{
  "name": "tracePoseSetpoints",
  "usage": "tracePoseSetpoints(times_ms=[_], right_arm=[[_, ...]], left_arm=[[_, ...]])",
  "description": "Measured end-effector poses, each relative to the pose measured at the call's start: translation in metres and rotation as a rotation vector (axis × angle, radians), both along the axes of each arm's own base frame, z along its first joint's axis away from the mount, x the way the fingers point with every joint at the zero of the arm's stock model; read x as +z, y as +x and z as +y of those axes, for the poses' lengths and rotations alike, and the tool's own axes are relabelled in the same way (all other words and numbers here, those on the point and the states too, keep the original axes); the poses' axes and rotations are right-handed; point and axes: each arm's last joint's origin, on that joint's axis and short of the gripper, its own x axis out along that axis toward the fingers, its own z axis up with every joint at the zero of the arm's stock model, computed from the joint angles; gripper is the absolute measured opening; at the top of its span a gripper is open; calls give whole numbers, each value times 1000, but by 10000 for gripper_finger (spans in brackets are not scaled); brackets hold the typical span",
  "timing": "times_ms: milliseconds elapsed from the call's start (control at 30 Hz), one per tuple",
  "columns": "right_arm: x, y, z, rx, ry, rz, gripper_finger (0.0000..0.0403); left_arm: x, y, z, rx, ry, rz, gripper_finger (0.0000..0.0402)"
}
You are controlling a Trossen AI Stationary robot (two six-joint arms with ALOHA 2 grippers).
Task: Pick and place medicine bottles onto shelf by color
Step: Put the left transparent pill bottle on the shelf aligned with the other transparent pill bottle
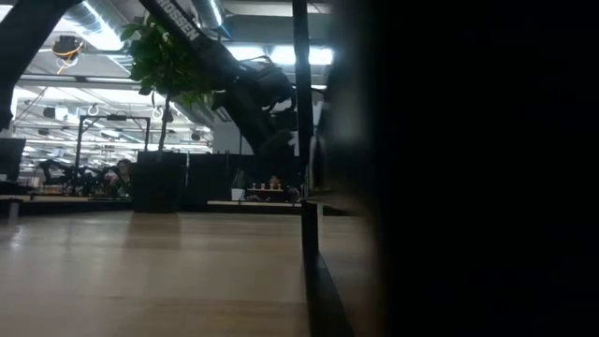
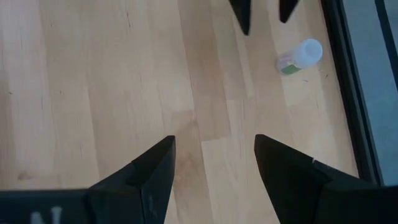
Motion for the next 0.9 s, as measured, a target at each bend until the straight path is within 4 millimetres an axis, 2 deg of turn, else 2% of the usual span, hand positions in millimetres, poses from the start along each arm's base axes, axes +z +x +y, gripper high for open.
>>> tracePoseSetpoints(times_ms=[200,367,667,900], right_arm=[[0,1,0,1,-2,-7,222],[0,1,0,3,-3,-7,222],[1,2,-1,5,-9,-27,222],[2,4,-1,3,-12,-48,222]], left_arm=[[0,6,8,48,14,-88,247],[-5,5,15,86,53,-72,247],[-4,-1,28,-21,69,-114,247],[-19,-3,43,-61,33,-156,247]])
